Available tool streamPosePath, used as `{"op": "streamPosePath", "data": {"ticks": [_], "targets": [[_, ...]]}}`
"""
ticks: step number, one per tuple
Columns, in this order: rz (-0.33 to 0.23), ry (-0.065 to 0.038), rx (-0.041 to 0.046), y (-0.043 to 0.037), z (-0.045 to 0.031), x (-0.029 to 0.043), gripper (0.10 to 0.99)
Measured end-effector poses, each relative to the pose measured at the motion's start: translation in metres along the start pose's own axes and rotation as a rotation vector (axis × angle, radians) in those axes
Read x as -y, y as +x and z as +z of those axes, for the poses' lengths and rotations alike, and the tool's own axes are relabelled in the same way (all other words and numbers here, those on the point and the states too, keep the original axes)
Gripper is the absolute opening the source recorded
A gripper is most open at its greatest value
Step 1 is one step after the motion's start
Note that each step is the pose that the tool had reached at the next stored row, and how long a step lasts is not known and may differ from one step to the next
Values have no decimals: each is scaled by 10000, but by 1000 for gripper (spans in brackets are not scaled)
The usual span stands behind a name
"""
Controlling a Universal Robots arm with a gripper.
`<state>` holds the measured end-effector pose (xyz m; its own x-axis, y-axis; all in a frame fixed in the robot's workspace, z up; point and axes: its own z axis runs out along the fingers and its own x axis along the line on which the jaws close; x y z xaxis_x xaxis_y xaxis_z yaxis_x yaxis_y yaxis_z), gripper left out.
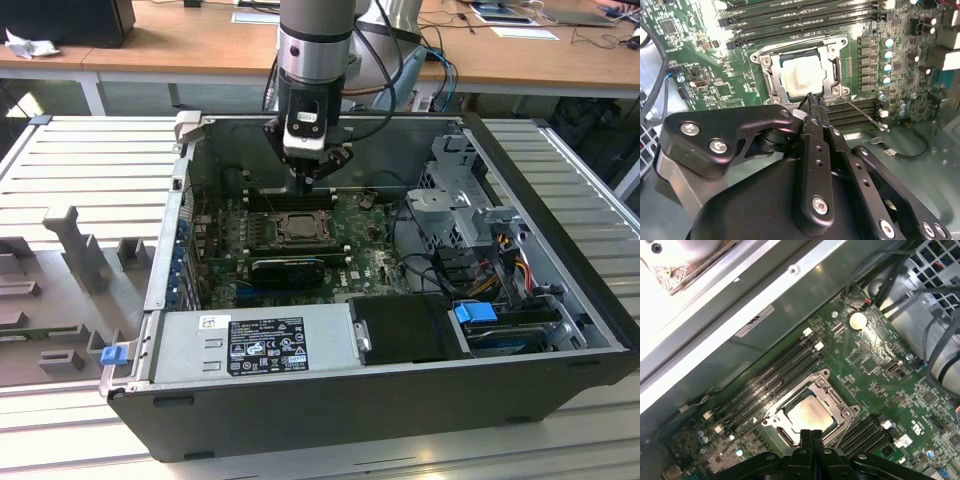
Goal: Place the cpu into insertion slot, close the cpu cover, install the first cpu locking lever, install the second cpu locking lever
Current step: 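Install the first cpu locking lever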
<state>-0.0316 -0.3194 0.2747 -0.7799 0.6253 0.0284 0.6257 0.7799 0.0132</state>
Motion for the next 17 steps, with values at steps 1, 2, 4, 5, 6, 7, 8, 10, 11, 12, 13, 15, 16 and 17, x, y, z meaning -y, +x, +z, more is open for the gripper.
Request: {"op": "streamPosePath", "data": {"ticks": [1,2,4,5,6,7,8,10,11,12,13,15,16,17], "targets": [[-100,2,-1,0,0,0,106],[-208,5,-3,0,0,0,106],[-555,16,-7,0,2,0,106],[-843,24,-10,0,3,0,106],[-1089,31,-14,0,3,0,106],[-1246,36,-16,0,4,0,106],[-1397,41,-18,0,4,0,106],[-1735,49,-23,0,4,0,106],[-1938,56,-25,0,5,0,106],[-2094,60,-27,0,5,0,106],[-2351,67,-31,0,6,0,106],[-2716,77,-35,0,7,0,106],[-2856,81,-37,0,8,0,106],[-3110,89,-40,0,8,0,106]]}}
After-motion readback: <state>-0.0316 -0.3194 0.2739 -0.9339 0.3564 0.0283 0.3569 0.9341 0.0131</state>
